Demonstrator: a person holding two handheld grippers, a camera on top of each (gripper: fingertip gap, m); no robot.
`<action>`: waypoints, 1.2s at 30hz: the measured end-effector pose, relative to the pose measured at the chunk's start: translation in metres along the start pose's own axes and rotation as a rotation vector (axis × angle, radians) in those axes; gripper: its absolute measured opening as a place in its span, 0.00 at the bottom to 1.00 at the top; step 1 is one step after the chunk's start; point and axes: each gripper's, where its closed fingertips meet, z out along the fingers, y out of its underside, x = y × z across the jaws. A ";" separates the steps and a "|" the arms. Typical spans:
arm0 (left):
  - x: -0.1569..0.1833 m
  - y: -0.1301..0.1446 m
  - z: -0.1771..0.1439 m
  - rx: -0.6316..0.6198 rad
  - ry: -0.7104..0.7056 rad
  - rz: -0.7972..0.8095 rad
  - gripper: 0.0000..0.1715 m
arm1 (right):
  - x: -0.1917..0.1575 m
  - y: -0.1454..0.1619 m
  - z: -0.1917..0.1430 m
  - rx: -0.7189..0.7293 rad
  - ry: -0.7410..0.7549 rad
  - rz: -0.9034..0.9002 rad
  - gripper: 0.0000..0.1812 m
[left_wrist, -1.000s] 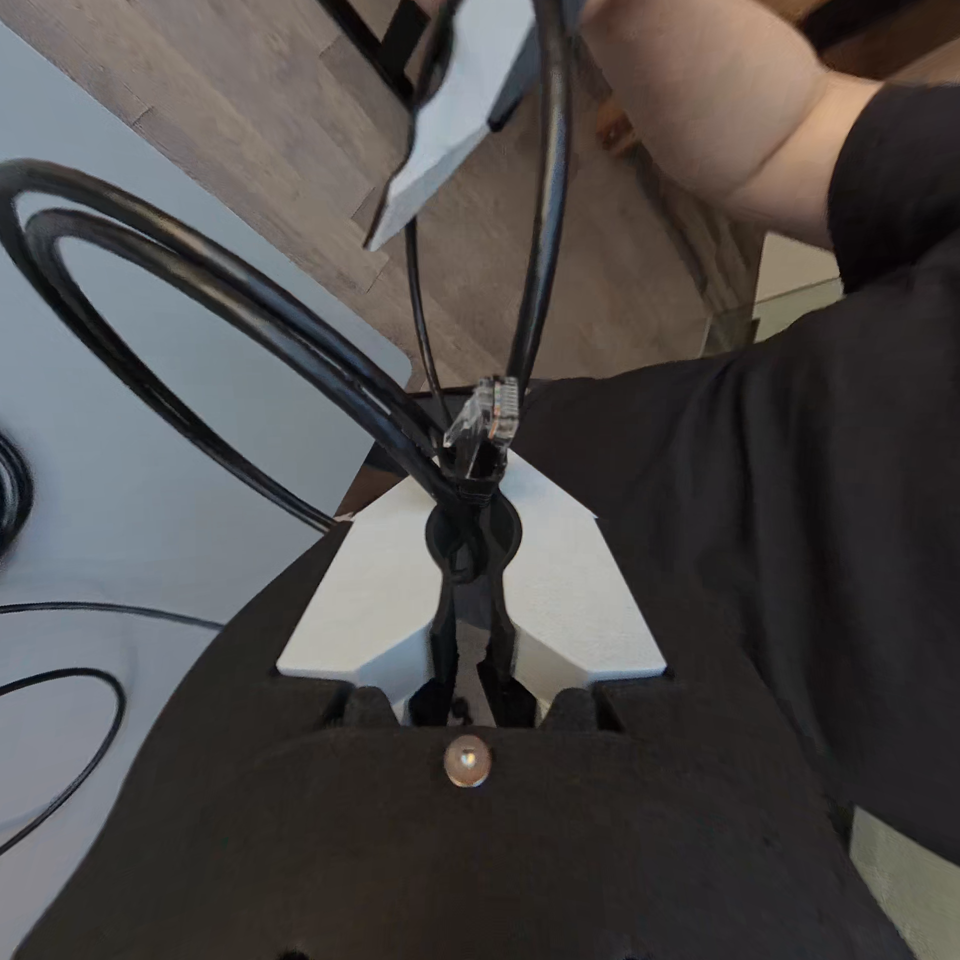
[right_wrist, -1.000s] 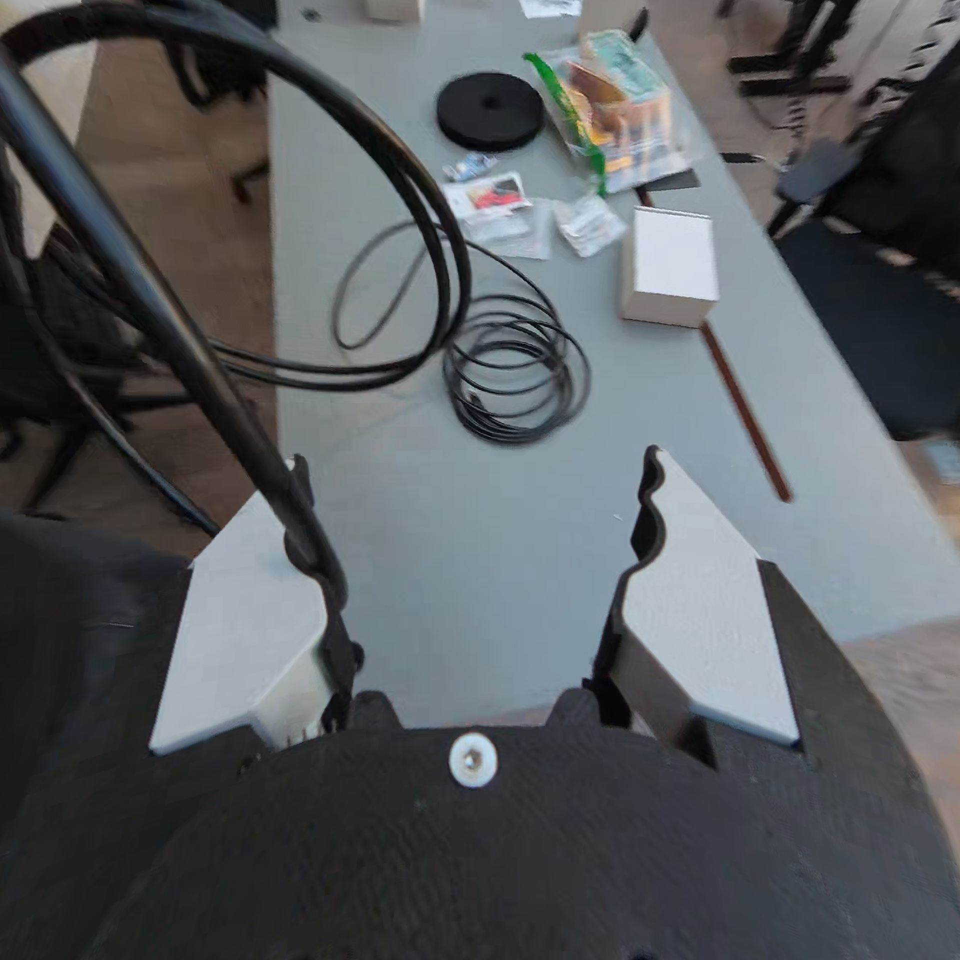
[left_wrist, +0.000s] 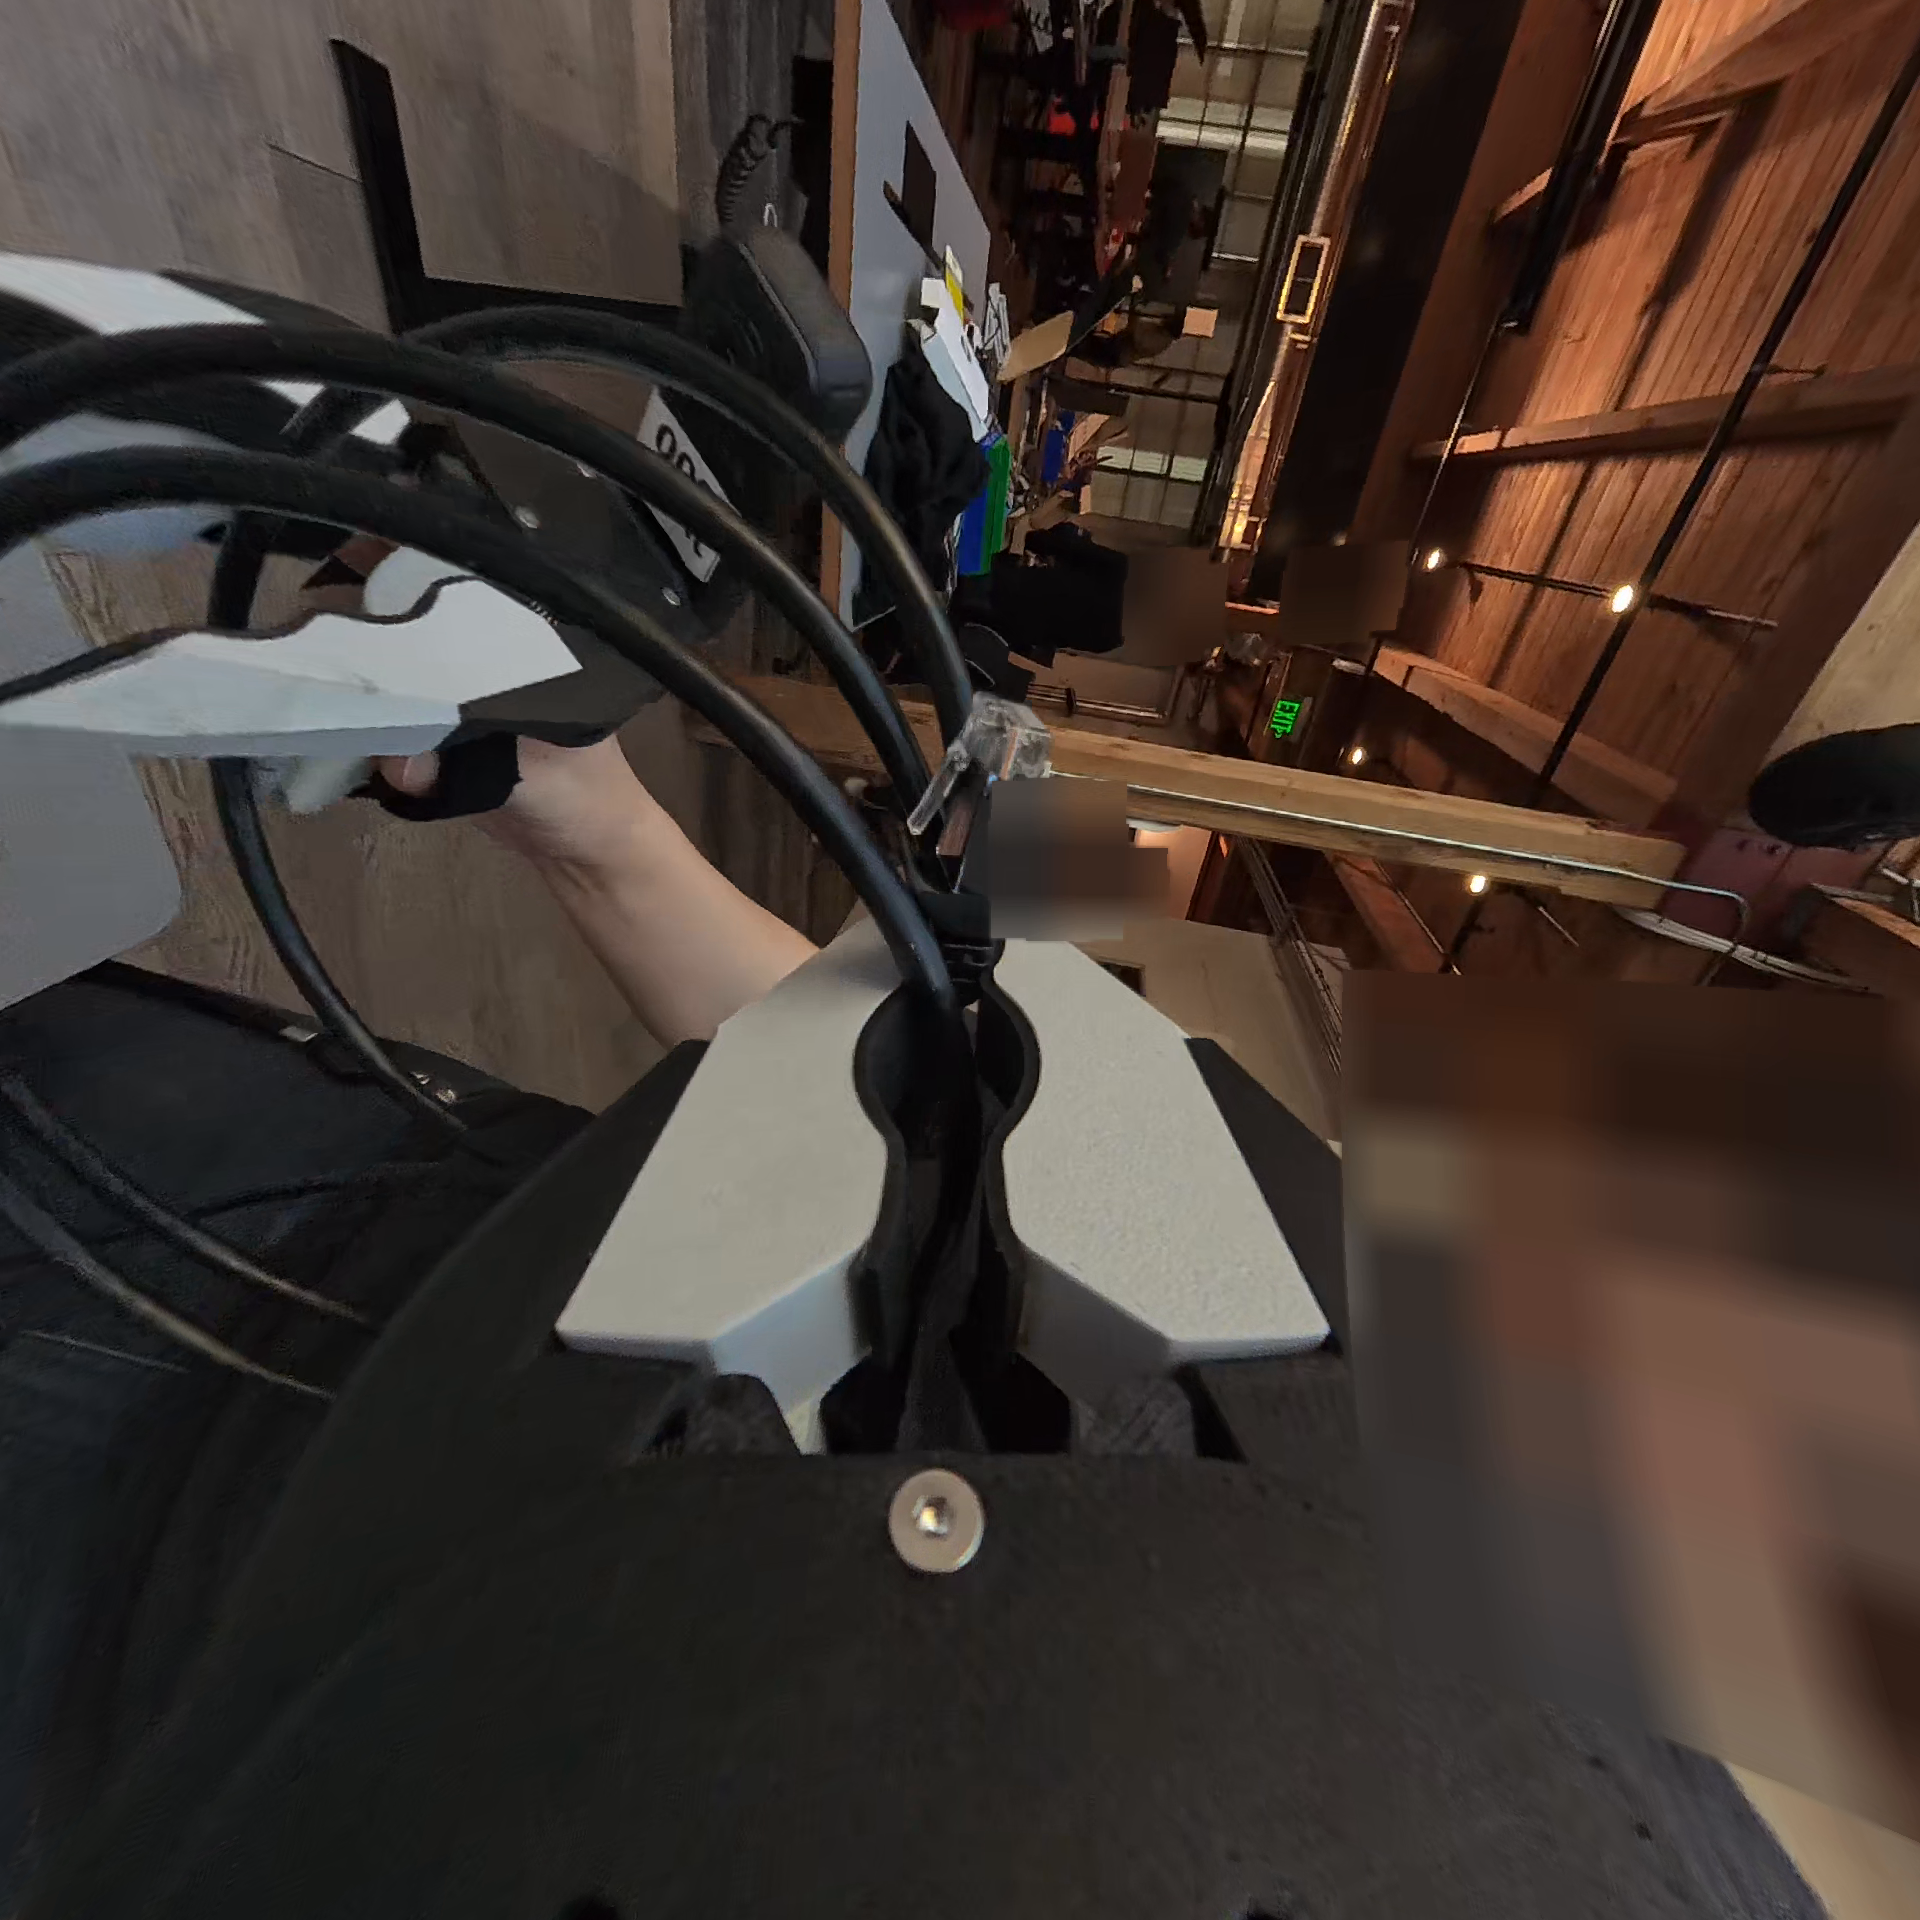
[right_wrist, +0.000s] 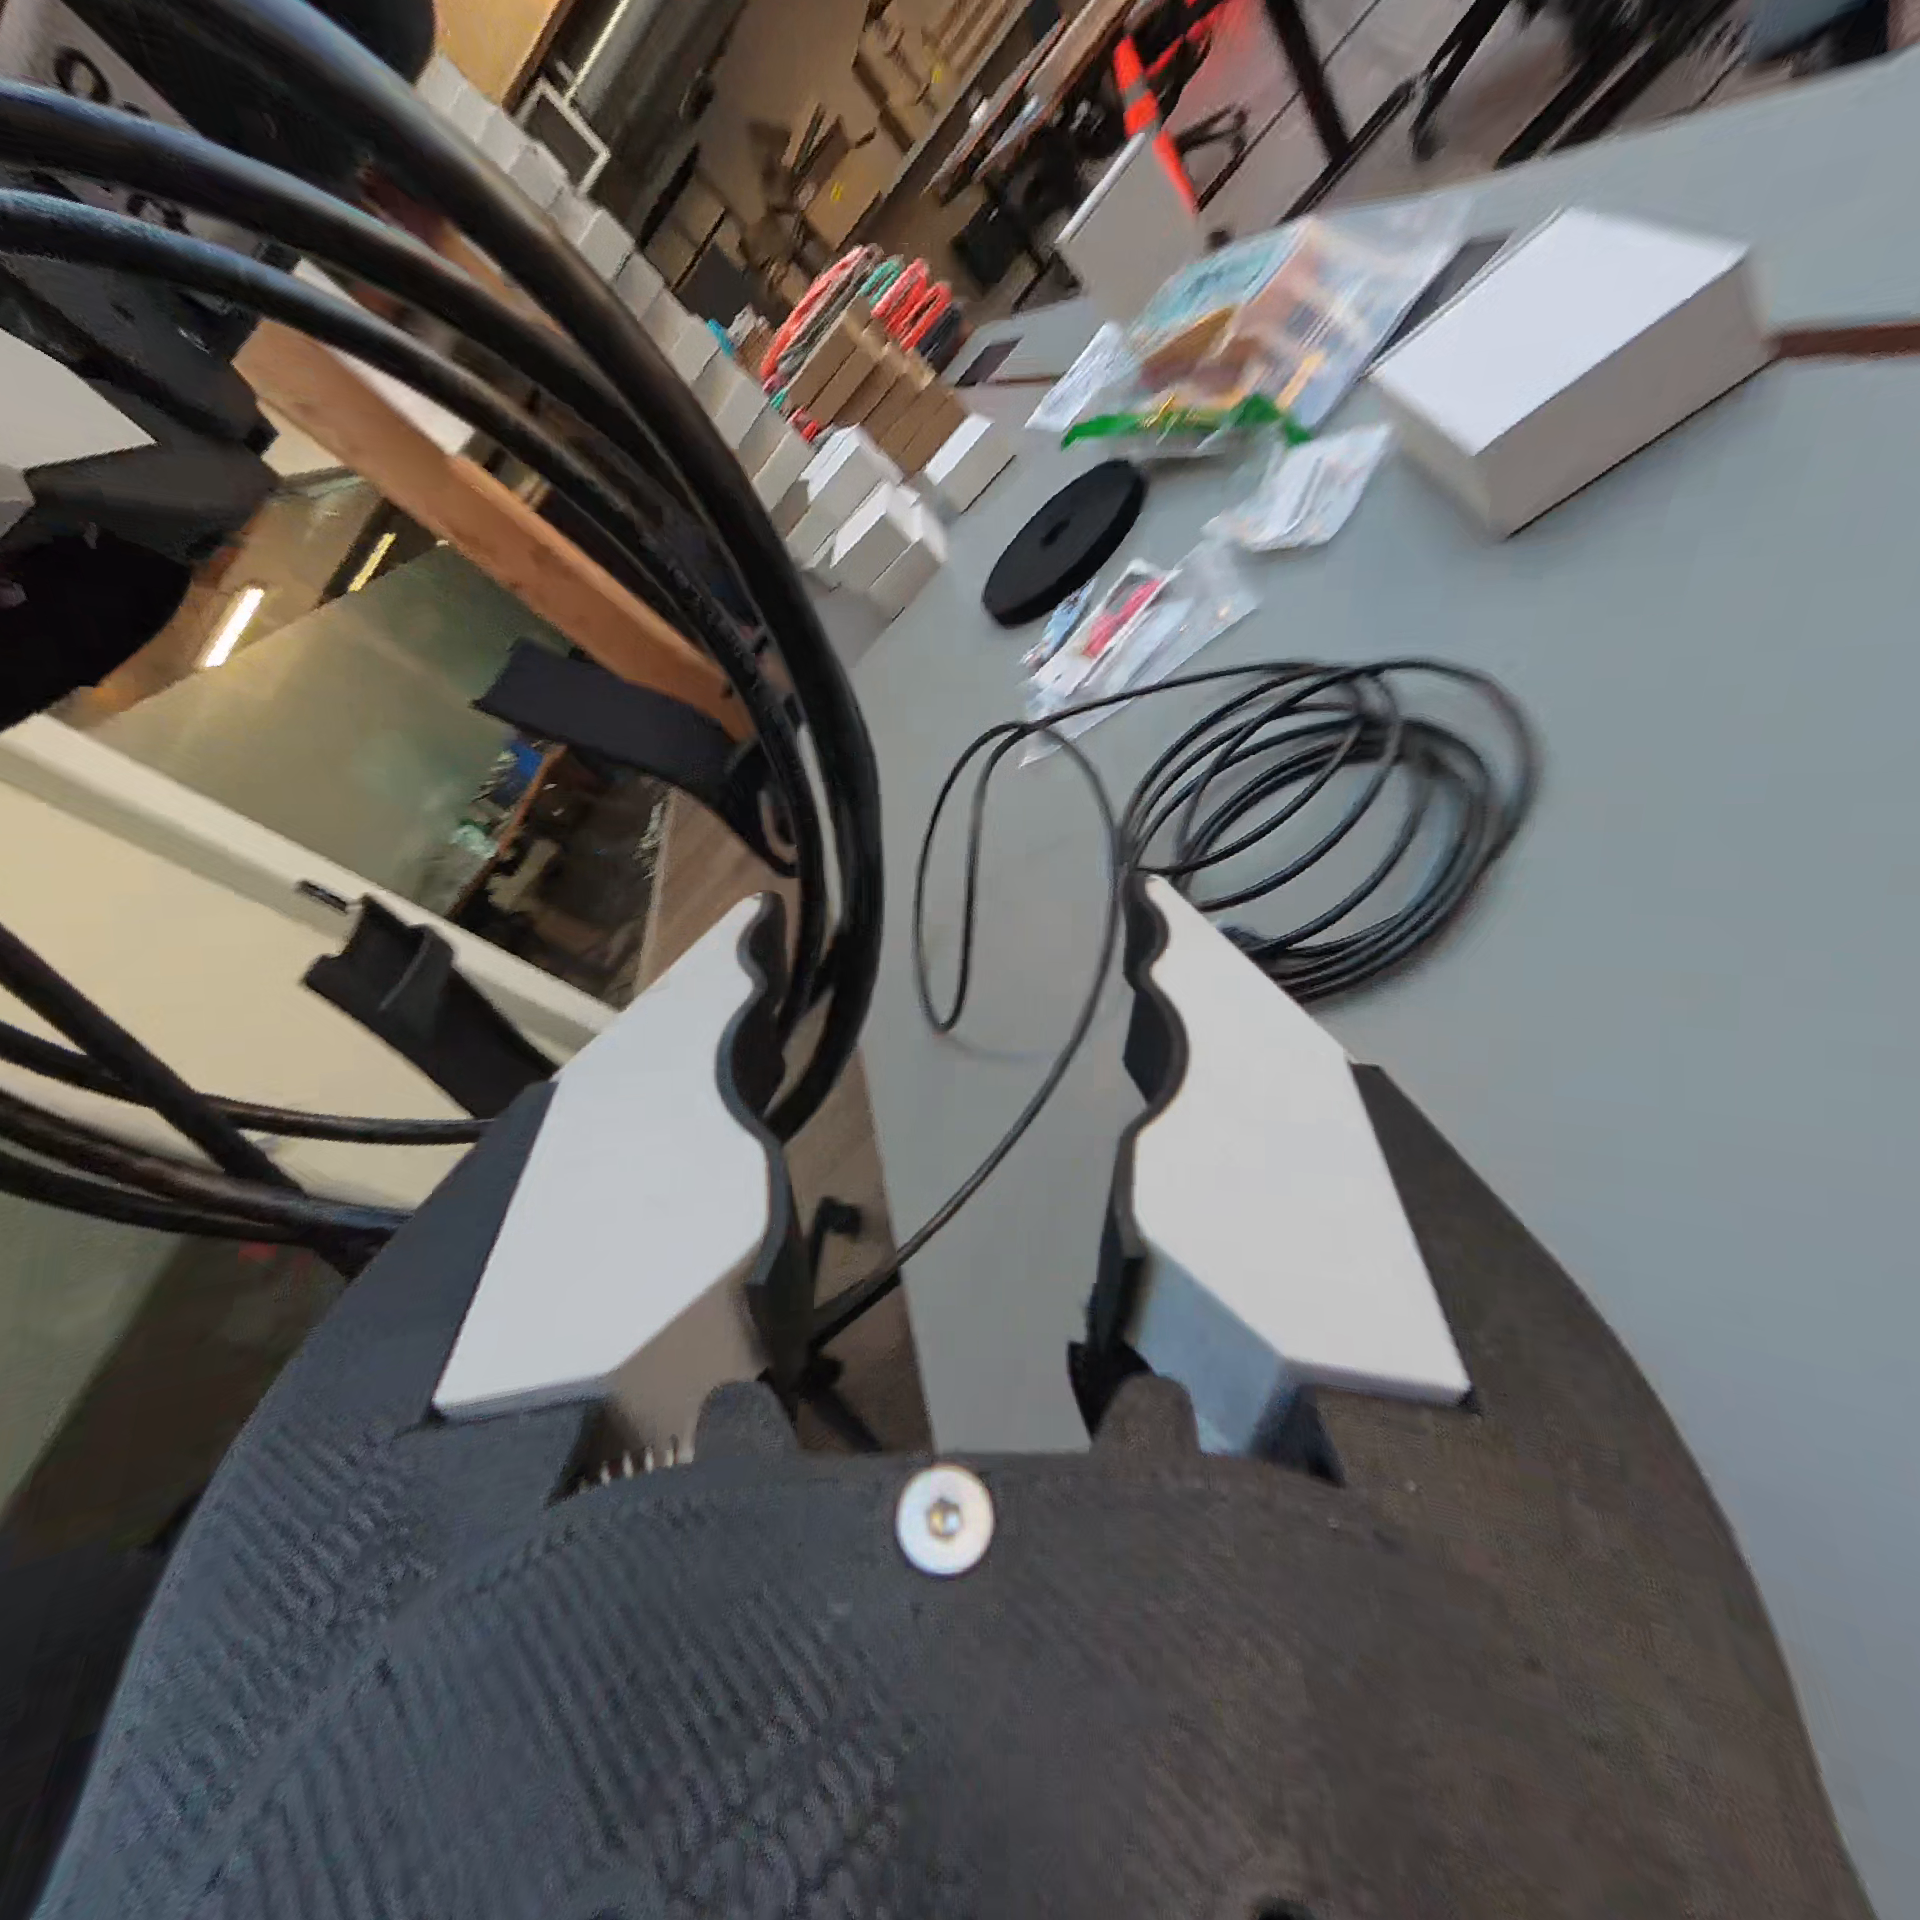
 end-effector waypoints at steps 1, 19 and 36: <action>0.003 -0.003 0.000 0.007 0.003 0.002 0.00 | 0.006 -0.010 -0.009 0.024 0.040 -0.062 0.39; 0.032 -0.054 -0.011 0.293 0.169 -0.114 0.00 | -0.149 0.009 -0.020 -0.010 -0.275 -0.532 0.43; 0.037 -0.080 -0.057 0.322 0.517 -0.207 0.15 | -0.185 -0.049 -0.036 -0.213 -0.426 -0.215 0.00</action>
